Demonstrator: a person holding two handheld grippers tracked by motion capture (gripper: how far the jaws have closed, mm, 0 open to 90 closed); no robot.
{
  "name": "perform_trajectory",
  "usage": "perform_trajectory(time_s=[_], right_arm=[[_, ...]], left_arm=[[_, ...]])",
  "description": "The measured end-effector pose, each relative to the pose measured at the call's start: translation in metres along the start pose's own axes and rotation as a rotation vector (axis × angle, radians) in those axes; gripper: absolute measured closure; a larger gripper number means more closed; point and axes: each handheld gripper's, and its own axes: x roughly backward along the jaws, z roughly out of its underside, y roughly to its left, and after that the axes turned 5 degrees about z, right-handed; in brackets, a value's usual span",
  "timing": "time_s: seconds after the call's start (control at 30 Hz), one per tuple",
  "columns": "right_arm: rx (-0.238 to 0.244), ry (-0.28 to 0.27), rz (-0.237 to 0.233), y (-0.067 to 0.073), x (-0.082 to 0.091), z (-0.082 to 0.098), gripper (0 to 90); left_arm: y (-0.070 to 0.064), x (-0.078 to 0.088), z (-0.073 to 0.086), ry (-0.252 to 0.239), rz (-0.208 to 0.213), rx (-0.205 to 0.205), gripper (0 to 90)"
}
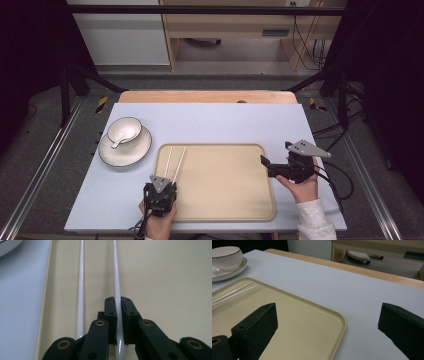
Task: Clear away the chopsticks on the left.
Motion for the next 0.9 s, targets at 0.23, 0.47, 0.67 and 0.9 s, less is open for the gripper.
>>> perform_trajectory(time_s=[0.23, 0.47, 0.67, 0.9], right_arm=[[0.003, 0.000, 0.000, 0.000, 0.000, 0.000, 3.0], [0.003, -0.004, 0.002, -0.001, 0.001, 0.000, 2.9], [0.003, -0.007, 0.003, -0.002, 0.003, -0.001, 2.8], [-0.007, -0.016, 0.006, -0.003, 0.006, -0.002, 2.8]], left_arm=[[0.001, 0.000, -0.001, 0.003, 0.019, 0.007, 82.9], [0.003, 0.004, -0.006, -0.022, 0.050, -0.006, 79.5], [0.006, 0.019, -0.023, -0.074, 0.089, -0.076, 71.4], [0.023, 0.037, -0.048, -0.117, 0.169, -0.164, 59.8]])
